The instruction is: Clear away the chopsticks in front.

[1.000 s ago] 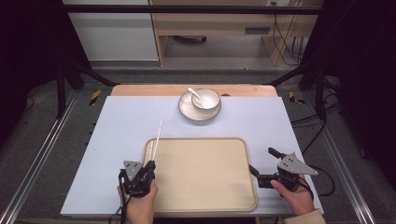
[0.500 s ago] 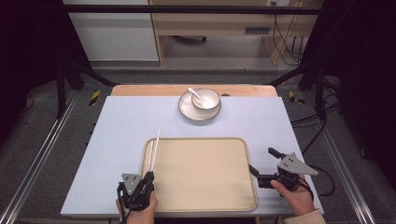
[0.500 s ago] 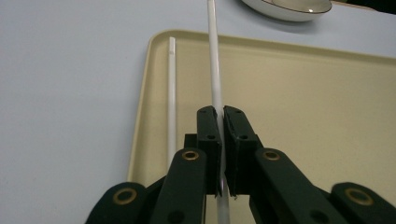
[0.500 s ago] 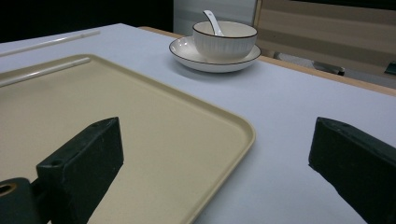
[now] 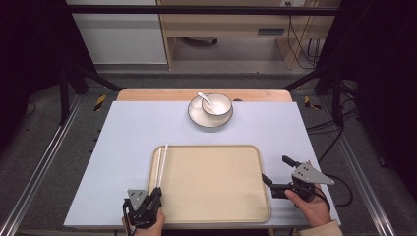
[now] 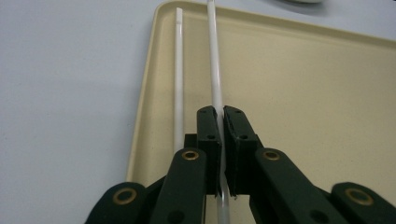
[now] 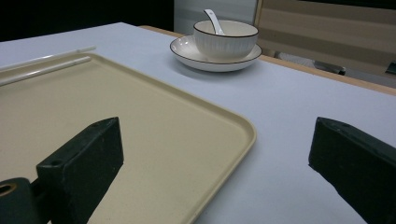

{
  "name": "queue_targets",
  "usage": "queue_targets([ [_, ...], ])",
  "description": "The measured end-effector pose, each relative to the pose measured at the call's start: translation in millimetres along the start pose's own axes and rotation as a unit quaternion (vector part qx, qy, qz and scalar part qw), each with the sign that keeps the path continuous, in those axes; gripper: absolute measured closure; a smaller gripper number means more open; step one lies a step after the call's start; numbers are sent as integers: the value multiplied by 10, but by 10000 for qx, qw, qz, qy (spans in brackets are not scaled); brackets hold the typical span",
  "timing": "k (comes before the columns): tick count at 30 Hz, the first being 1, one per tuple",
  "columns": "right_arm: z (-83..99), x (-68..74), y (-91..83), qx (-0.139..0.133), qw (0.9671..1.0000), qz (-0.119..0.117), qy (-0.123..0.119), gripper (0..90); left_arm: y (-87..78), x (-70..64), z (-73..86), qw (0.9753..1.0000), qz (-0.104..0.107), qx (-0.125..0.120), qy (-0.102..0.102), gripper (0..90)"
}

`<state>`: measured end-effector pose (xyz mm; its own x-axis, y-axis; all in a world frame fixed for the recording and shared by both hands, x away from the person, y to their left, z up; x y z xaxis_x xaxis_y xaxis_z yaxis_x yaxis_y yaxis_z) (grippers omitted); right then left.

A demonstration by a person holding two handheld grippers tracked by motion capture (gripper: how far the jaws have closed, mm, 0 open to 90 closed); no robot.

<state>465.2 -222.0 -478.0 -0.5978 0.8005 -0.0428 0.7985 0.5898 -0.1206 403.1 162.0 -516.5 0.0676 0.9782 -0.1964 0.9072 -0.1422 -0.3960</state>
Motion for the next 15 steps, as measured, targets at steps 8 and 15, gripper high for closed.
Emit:
queue_targets([
  [8,2,0,3,3,10000,-3,-5,33,-7,12,29,10000,-33,24,4,853],
  [15,5,3,5,13,10000,-16,-13,33,24,31,40,9999,-112,-8,-2,852],
])
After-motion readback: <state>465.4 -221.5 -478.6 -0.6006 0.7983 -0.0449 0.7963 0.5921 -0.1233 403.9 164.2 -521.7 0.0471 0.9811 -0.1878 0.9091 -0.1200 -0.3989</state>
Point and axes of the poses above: each handheld gripper's, and its own axes: y roughly forward along the jaws, z roughly out of its underside, x roughly to its left, the point moved 7 cm from there along y, roughly forward along the jaws, and after that the axes turned 9 degrees about -x, right-handed, at the moved point
